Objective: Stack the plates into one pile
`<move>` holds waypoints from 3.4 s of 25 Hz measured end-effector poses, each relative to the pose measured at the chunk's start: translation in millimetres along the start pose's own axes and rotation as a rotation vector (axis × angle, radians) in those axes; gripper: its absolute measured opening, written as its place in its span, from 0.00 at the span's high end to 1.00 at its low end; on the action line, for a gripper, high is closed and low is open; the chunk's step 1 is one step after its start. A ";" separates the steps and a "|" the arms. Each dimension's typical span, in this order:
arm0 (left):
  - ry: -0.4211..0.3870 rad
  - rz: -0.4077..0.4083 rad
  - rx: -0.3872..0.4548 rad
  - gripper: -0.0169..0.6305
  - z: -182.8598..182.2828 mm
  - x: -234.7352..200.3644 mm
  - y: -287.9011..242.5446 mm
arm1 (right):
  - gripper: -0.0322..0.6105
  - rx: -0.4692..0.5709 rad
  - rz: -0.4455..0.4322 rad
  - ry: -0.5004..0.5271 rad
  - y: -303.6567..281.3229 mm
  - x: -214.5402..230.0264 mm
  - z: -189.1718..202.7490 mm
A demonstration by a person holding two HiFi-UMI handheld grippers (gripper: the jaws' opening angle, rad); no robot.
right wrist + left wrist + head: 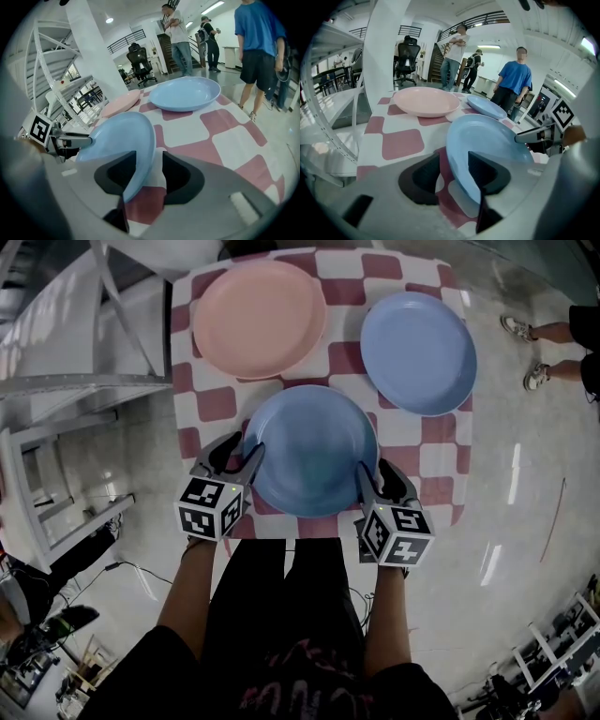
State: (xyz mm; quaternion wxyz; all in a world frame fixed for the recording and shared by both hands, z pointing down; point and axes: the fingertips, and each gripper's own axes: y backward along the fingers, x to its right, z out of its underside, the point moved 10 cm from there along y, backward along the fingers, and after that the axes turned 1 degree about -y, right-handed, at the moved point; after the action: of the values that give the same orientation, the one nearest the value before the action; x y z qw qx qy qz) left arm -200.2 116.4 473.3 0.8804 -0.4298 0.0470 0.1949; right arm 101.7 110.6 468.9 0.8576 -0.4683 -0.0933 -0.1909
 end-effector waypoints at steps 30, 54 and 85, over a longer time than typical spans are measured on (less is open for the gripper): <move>-0.023 -0.024 0.057 0.91 -30.2 11.9 7.5 | 0.86 0.062 0.027 -0.010 12.4 2.3 -19.3; -0.146 0.073 0.150 0.92 -132.8 63.8 -53.9 | 0.86 0.216 0.122 -0.067 45.0 73.7 -79.8; -0.246 0.132 0.183 0.92 -242.4 92.5 -161.9 | 0.87 0.264 0.167 -0.060 19.5 165.1 -164.7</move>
State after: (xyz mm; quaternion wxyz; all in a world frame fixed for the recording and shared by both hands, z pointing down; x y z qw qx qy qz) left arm -32.5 -133.3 417.9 0.9004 -0.3164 -0.0155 0.2983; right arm 256.8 -57.7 420.3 0.9214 -0.3631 -0.1040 -0.0911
